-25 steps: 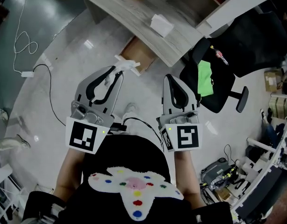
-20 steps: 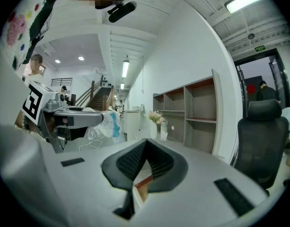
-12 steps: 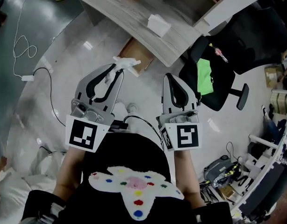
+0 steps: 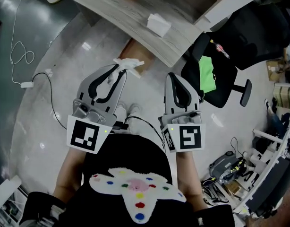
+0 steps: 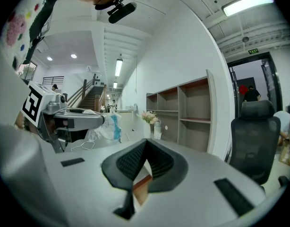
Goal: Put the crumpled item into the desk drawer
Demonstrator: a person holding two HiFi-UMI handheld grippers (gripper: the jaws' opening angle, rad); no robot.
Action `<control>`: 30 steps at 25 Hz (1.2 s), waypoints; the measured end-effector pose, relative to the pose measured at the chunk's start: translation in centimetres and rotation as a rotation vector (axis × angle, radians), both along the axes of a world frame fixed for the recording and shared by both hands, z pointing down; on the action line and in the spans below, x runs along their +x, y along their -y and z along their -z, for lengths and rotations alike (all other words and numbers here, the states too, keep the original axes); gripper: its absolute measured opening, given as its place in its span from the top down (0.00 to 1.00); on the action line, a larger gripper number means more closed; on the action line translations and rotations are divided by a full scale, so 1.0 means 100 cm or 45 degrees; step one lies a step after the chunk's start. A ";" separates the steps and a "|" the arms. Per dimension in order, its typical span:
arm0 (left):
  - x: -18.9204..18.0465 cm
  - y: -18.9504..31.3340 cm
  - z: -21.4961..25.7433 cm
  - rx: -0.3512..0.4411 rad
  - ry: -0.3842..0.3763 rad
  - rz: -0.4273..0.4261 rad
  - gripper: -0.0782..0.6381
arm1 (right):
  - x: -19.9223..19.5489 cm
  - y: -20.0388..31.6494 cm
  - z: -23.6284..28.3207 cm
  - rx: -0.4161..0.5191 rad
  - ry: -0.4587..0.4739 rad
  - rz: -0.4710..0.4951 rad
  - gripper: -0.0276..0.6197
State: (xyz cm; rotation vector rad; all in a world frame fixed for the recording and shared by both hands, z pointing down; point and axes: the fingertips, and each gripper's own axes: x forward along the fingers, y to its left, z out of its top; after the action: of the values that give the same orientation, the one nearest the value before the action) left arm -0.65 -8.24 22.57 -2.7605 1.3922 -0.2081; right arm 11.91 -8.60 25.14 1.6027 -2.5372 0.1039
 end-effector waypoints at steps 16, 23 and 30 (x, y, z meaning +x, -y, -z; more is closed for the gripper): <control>-0.015 0.013 -0.017 -0.061 -0.001 -0.059 0.78 | -0.016 0.005 -0.018 -0.069 -0.039 -0.027 0.95; -0.017 0.014 -0.034 -0.102 -0.006 -0.066 0.78 | -0.018 0.005 -0.032 -0.108 -0.045 -0.038 0.95; -0.021 0.022 -0.057 -0.156 0.014 -0.081 0.78 | -0.019 0.008 -0.058 -0.178 -0.080 -0.034 0.95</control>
State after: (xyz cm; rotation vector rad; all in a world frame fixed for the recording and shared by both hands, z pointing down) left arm -2.71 -10.42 28.24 -2.8920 1.3295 -0.3161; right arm 10.06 -9.43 30.90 1.5618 -2.4049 0.2247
